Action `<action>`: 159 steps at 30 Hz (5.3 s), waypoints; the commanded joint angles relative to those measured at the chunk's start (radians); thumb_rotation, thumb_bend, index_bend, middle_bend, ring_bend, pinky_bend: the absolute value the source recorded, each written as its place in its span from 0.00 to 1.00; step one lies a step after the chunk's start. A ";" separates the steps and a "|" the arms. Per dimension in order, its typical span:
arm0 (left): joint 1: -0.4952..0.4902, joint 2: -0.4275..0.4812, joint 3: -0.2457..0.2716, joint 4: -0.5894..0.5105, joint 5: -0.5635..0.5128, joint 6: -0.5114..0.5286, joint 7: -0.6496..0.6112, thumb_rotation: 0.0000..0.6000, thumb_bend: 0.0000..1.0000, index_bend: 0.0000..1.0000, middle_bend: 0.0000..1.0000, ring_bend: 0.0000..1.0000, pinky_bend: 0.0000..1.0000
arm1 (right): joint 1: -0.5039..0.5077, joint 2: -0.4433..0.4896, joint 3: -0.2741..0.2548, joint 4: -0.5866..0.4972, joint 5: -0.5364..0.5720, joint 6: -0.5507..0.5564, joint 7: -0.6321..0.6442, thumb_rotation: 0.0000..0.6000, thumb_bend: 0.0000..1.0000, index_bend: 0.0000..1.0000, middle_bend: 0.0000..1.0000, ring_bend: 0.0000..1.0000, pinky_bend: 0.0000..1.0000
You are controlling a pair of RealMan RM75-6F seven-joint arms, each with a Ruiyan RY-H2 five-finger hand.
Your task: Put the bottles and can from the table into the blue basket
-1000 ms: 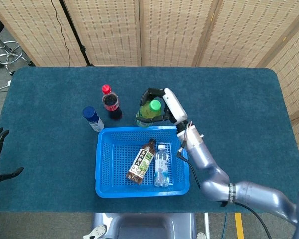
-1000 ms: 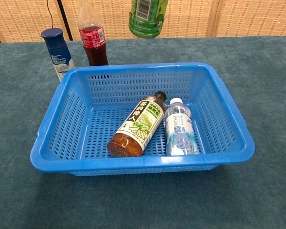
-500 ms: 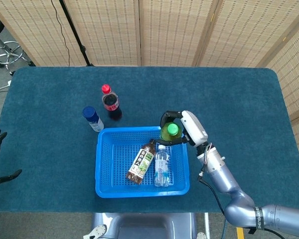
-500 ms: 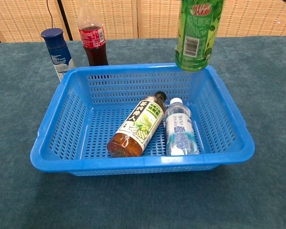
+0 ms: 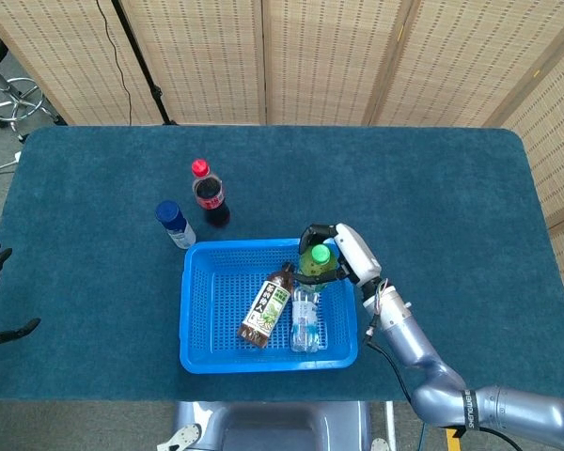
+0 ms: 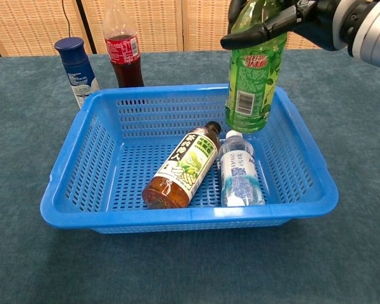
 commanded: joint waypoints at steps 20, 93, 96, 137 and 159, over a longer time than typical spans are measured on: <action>-0.137 -0.066 -0.052 0.208 0.036 -0.172 -0.340 1.00 0.06 0.00 0.00 0.00 0.00 | -0.186 0.344 -0.125 -0.045 -0.288 0.162 -0.123 1.00 0.00 0.00 0.00 0.00 0.00; -0.489 -0.298 -0.191 0.319 0.089 -0.325 -0.747 1.00 0.56 0.69 0.55 0.48 0.54 | -0.500 0.333 -0.297 0.191 -0.408 0.450 -0.056 1.00 0.00 0.00 0.00 0.00 0.00; -0.483 -0.236 -0.163 0.221 0.167 -0.291 -0.731 1.00 0.56 0.69 0.55 0.47 0.54 | -0.500 0.332 -0.296 0.189 -0.407 0.449 -0.061 1.00 0.00 0.00 0.00 0.00 0.00; -0.500 -0.203 -0.131 0.210 0.125 -0.250 -0.733 1.00 0.15 0.00 0.00 0.00 0.00 | -0.487 0.321 -0.299 0.190 -0.407 0.406 -0.075 1.00 0.00 0.00 0.00 0.00 0.00; -0.726 -0.438 -0.201 0.777 -0.081 -0.668 -0.938 1.00 0.13 0.00 0.00 0.00 0.00 | -0.441 0.274 -0.276 0.250 -0.325 0.293 -0.108 1.00 0.00 0.00 0.00 0.00 0.00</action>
